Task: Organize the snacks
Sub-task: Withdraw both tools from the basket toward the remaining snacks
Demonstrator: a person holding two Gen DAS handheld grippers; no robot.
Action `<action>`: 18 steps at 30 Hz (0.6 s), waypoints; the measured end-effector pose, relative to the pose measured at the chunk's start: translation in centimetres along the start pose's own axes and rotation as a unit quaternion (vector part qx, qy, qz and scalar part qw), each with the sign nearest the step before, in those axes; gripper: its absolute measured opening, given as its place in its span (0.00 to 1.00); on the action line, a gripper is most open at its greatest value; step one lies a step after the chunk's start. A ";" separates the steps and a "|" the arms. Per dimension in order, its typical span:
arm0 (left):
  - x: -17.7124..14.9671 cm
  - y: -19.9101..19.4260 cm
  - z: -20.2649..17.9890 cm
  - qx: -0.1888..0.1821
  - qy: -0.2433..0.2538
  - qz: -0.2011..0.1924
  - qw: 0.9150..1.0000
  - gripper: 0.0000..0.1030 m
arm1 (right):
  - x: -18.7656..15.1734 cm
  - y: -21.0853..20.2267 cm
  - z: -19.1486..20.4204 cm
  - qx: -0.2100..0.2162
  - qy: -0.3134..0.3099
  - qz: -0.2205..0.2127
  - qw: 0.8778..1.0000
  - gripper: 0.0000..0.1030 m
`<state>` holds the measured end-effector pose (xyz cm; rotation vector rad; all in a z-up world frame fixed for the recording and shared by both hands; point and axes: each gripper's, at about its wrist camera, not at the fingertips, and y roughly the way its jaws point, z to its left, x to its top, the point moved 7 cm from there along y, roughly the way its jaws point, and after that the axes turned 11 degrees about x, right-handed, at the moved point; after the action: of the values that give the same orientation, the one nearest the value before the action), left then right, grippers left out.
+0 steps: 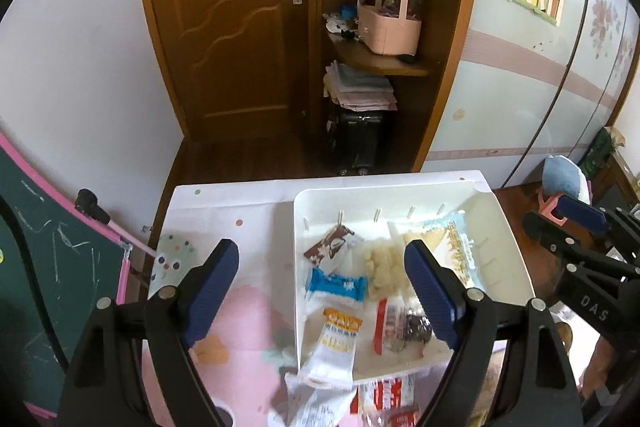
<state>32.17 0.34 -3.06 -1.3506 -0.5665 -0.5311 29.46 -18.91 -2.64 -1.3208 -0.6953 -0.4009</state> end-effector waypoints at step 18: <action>-5.6 -15.3 1.0 -0.019 0.053 -0.075 0.996 0.90 | -5.0 -14.8 1.3 -0.022 -0.020 -0.053 0.998 0.53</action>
<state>17.86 -0.74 4.81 -1.3145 -0.5758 -0.7351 16.09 -21.48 5.16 -1.3398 -0.7961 -0.4779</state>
